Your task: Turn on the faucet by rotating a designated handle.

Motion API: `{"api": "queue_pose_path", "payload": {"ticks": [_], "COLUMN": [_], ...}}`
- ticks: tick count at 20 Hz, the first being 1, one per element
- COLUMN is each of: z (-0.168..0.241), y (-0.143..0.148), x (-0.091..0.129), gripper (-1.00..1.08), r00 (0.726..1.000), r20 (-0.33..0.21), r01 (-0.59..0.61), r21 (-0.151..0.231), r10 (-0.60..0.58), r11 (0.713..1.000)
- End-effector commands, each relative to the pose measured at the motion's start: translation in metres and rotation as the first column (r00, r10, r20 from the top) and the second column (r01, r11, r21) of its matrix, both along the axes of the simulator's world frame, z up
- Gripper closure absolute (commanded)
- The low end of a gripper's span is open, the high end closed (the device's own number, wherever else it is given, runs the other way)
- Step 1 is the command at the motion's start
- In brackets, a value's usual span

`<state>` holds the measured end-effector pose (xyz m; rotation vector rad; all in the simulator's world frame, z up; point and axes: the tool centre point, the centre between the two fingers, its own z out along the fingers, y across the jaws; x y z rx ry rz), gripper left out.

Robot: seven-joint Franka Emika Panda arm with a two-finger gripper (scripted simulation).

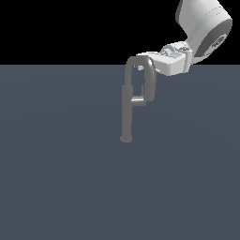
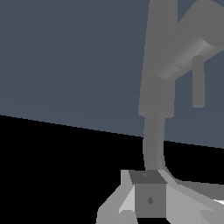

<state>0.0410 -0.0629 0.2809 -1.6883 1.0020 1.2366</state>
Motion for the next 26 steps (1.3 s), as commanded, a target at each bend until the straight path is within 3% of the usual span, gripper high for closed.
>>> {"api": "queue_pose_path", "payload": {"ticks": [1,6,11,20,26], "z": [-0.017,-0.046,-0.065,-0.07,-0.063], "y": [-0.003,-0.006,-0.007,-0.006,-0.009], "x": [0.005,0.01,0.012,0.012,-0.001], "gripper": [1.08,1.08,1.08,1.08,1.08], "r00": [0.998,0.985,0.971,0.966,0.966], "r20": [-0.051,-0.138,-0.193,-0.208,-0.208], "r01": [0.044,0.121,0.169,0.183,0.183], "r21": [0.04,0.098,0.13,0.138,0.139], "r10": [-0.042,-0.106,-0.143,-0.152,-0.152], "r11": [0.998,0.988,0.977,0.973,0.973]}}
